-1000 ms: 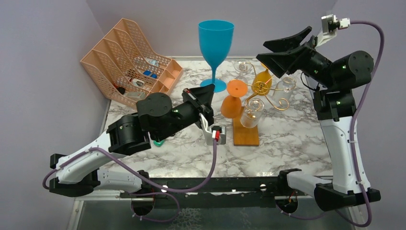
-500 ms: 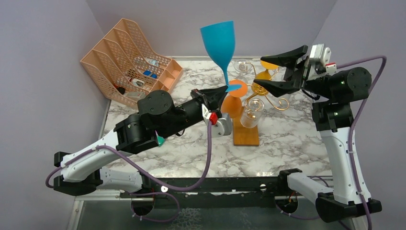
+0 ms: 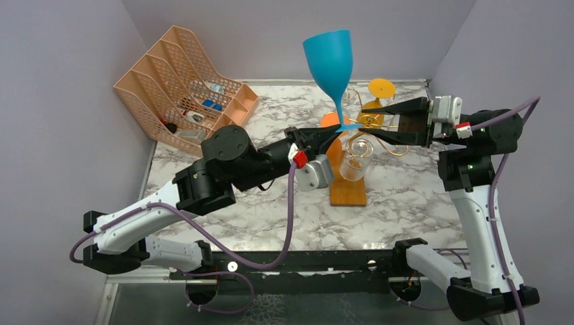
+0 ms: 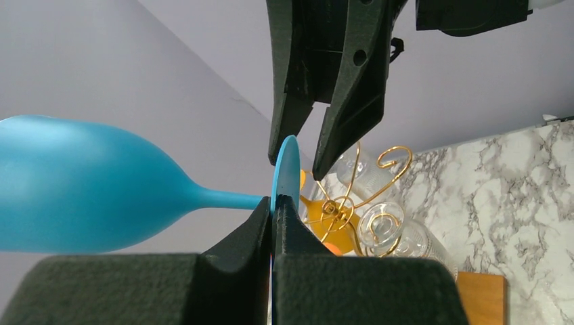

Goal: Place the wine glass upside down on the wine glass rack
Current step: Turn the wine glass upside down at the wine rack.

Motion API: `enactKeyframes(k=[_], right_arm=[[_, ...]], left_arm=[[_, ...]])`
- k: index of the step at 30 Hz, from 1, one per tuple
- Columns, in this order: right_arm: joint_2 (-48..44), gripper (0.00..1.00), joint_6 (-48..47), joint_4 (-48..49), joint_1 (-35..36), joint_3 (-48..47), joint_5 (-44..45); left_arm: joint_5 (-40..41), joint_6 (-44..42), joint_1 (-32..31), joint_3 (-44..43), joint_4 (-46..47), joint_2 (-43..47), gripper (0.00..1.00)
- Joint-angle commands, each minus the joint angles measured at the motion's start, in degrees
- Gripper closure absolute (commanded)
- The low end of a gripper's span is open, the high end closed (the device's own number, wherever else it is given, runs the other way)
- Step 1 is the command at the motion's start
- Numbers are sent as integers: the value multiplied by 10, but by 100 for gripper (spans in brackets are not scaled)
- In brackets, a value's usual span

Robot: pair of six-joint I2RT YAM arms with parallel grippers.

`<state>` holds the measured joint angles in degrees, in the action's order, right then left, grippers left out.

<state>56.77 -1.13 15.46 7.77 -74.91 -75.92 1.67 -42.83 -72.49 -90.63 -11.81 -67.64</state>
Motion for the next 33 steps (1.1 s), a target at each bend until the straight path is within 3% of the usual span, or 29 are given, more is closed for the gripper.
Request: enactKeyframes(k=[1, 5, 12, 16, 20, 22, 25, 27, 33], right_arm=[[-9, 60, 48, 78, 0, 10, -22], [-6, 61, 106, 122, 0, 18, -31], [-14, 80, 147, 152, 0, 29, -18], [-14, 77, 195, 207, 0, 41, -26], [-14, 77, 202, 204, 1, 43, -28], [-14, 82, 211, 210, 0, 42, -36], [-17, 98, 236, 227, 0, 46, -23], [-22, 99, 265, 235, 0, 48, 5], [-38, 99, 347, 211, 0, 55, 102]], left_arm=[[-34, 15, 1, -9, 34, -7, 100], [-38, 24, 0, -5, 43, -13, 100], [-48, 30, 1, -5, 43, -21, 100], [-50, 30, 0, -2, 48, -25, 100], [-49, 26, 0, 4, 54, -25, 100], [-48, 22, 1, 8, 55, -25, 100], [-39, 18, 1, 14, 54, -25, 100], [-34, 17, 1, 21, 56, -23, 99], [-12, 23, 1, 57, 96, -2, 50]])
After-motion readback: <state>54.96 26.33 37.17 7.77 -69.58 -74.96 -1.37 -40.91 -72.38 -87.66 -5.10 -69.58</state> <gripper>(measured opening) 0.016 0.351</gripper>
